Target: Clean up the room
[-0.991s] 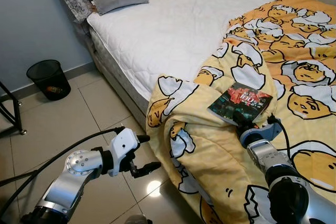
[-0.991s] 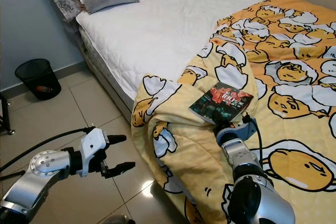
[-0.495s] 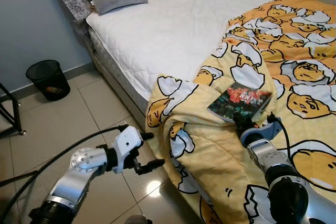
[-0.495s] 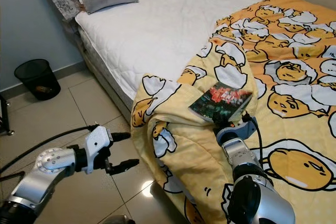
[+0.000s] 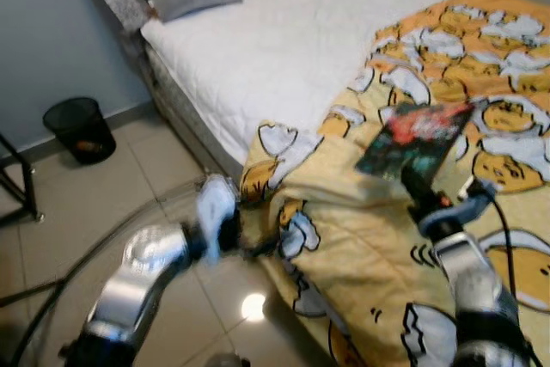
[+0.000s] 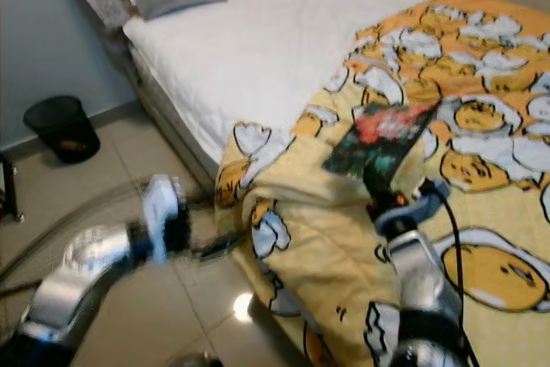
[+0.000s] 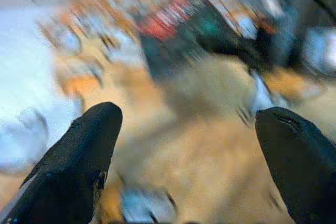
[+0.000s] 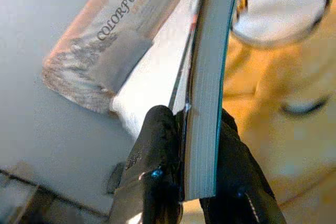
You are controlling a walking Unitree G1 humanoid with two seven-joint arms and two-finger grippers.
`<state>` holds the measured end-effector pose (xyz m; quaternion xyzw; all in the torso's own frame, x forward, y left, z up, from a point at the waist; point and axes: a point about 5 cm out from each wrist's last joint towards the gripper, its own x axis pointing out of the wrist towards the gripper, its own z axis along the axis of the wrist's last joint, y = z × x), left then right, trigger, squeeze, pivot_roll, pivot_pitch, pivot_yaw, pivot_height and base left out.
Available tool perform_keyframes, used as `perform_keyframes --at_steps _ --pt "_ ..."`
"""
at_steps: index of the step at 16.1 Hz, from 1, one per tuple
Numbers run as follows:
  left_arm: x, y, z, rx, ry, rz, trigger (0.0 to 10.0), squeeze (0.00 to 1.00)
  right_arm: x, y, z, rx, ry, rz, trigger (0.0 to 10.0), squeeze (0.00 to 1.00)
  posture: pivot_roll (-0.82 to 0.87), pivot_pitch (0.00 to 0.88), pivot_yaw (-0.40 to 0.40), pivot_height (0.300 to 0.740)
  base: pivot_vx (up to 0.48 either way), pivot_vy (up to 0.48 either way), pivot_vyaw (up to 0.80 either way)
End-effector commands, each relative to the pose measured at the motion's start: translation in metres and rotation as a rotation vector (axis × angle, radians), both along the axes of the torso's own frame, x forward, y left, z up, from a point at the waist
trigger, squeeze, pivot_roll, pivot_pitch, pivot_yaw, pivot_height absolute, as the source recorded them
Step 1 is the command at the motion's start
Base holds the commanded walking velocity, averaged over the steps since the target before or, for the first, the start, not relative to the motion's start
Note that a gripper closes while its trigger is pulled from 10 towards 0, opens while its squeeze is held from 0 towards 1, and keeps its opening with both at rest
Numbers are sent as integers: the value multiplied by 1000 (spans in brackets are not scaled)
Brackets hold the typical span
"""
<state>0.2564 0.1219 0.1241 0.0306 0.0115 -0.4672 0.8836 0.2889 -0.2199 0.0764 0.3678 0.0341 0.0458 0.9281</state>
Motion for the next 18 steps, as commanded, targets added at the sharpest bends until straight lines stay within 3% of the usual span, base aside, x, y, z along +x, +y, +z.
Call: perform_keyframes --at_steps 1,3,5,6,8,12,13,18 --pt "1 7 -3 29 -5 89 10000 608 5 0 24 -118 -90 -30 9725 0 51 0 85 740 0 0 0" --pt "7 21 -13 165 -81 371 10000 557 -2 9 33 -315 -59 -118 10000 0 48 0 89 740 0 0 0" --pt "4 24 -15 138 -21 493 10000 510 -11 21 31 -372 4 -157 10000 0 49 0 84 740 0 0 -794" --pt "3 24 -14 133 -28 510 10000 380 -13 23 30 -400 13 -163 10000 0 51 0 81 740 0 0 -788" --pt "4 25 -11 132 -61 573 10000 361 -12 32 30 -473 32 -174 10000 0 65 0 67 740 0 0 -794" --pt "6 28 -8 130 -70 631 10000 282 -13 33 33 -443 46 -218 10000 0 89 0 46 740 0 0 -791" --pt "6 30 -7 131 -68 644 10000 0 -13 34 31 -457 65 -225 10000 0 92 0 44 740 0 0 -788" --pt "10 36 -7 114 -63 675 10000 0 -11 39 26 -524 120 -172 10000 0 97 0 38 740 0 0 -788"
